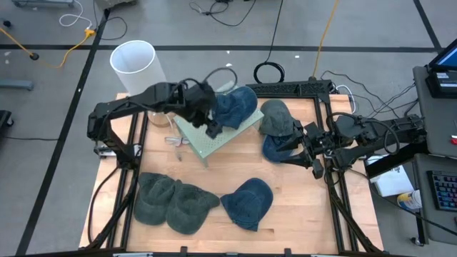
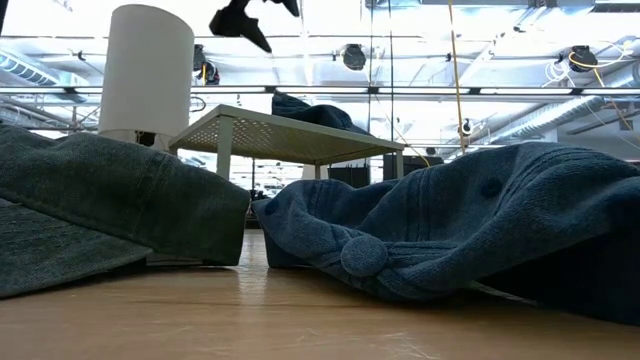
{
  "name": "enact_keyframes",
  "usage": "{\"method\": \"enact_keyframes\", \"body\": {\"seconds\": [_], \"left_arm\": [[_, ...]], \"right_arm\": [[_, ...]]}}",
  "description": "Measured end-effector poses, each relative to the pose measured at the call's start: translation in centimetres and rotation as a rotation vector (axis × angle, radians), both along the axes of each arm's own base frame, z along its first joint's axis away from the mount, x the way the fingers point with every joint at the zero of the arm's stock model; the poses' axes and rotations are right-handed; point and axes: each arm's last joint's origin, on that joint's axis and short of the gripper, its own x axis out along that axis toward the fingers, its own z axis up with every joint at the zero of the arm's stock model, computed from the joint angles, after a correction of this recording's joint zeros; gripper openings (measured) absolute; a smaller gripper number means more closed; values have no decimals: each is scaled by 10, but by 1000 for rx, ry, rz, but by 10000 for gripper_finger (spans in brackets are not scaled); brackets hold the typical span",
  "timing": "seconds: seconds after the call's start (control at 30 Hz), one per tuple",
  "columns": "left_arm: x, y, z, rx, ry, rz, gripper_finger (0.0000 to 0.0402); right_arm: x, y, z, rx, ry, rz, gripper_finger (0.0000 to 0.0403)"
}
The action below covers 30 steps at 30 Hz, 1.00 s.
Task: Pick & Place hat
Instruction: Stack the top blue cap on the other blue cap on the shelf
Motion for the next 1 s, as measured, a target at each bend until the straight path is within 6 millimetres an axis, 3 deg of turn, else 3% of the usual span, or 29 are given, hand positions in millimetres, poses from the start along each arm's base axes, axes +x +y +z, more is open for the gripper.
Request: {"method": "enact_keyframes", "body": {"seconds": [0.33, 0.6, 1.0], "left_arm": [[9, -63, 2, -84, -46, -178, 315], [10, -99, 6, -152, -93, -285, 333], [7, -125, 7, -156, -107, -360, 321]], "right_arm": [[-2, 0, -10, 5, 112, -3, 177], [-8, 0, -26, 30, 393, 83, 247], [-6, -8, -20, -386, 718, 166, 265]]}}
